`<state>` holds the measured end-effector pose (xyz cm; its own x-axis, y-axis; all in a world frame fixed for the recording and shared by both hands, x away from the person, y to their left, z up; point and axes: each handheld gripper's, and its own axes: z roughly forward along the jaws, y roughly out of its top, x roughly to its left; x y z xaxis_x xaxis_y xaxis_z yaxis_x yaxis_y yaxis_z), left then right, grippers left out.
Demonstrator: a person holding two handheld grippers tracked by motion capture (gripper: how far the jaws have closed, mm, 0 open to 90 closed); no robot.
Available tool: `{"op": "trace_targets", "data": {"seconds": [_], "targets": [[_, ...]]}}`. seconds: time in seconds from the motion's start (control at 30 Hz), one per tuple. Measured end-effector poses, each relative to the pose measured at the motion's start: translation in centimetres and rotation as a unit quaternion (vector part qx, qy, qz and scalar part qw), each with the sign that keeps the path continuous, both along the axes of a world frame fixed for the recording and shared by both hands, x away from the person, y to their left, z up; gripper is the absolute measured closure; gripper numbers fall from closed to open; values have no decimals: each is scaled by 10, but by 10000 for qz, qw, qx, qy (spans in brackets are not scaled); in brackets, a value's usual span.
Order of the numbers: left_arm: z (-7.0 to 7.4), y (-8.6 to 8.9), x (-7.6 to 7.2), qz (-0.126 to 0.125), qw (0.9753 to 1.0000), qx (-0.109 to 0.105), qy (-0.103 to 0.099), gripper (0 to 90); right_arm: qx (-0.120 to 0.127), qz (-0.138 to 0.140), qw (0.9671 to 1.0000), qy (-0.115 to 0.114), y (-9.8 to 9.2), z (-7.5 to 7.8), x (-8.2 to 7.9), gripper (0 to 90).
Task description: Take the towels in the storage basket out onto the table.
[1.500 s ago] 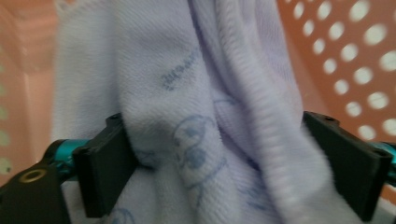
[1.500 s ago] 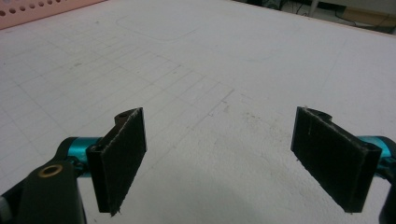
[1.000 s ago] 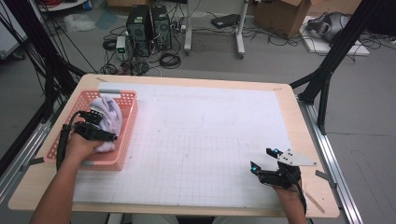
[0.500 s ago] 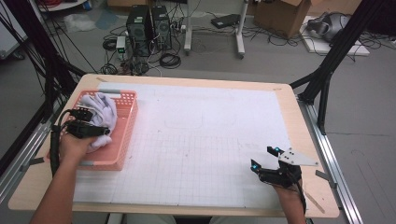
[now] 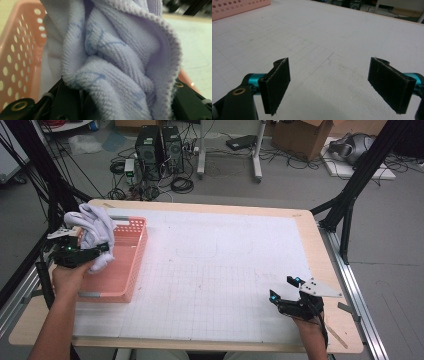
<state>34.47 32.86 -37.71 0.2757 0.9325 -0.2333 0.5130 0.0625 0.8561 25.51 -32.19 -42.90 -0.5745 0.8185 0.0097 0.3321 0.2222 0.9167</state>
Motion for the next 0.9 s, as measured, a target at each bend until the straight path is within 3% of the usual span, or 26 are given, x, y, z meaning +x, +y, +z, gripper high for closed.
{"op": "trace_targets", "data": {"seconds": [0.03,0.1,0.13,0.17,0.23,0.37,0.43,0.53,0.63,0.67,0.73,0.77,0.9], "targets": [[0,0,0,0,10000,0,0,541,6,-4,10000,7,0,0,0,172],[1,1,-4,-5,9997,-37,-229,539,-12,16,10000,15,1,0,0,172],[3,2,-8,-24,9988,-108,-471,538,-9,29,10000,11,1,0,0,172],[3,2,-8,-24,9988,-108,-471,538,-12,40,10000,-1,2,0,1,172],[6,2,-11,-48,9975,-164,-686,537,-15,52,10000,6,3,0,1,172],[13,1,-19,-125,9923,-276,-1201,536,-16,62,10000,11,4,0,1,172],[19,-3,-23,-299,9886,-303,-1442,535,-14,77,10000,7,4,0,1,172],[22,-8,-25,-399,9865,-308,-1556,534,-9,88,10000,31,5,0,1,172],[28,-14,-29,-534,9827,-329,-1744,533,-14,98,10000,12,5,0,2,172],[31,-18,-31,-631,9798,-399,-1858,533,-12,101,9999,8,5,0,2,172],[35,-23,-33,-738,9766,-429,-1973,533,-18,98,10000,8,5,0,2,172],[35,-23,-33,-738,9766,-429,-1973,532,-18,102,9999,6,5,0,2,172],[42,-36,-37,-1017,9707,-411,-2140,532,-44,119,9999,-6,5,0,2,172]]}}
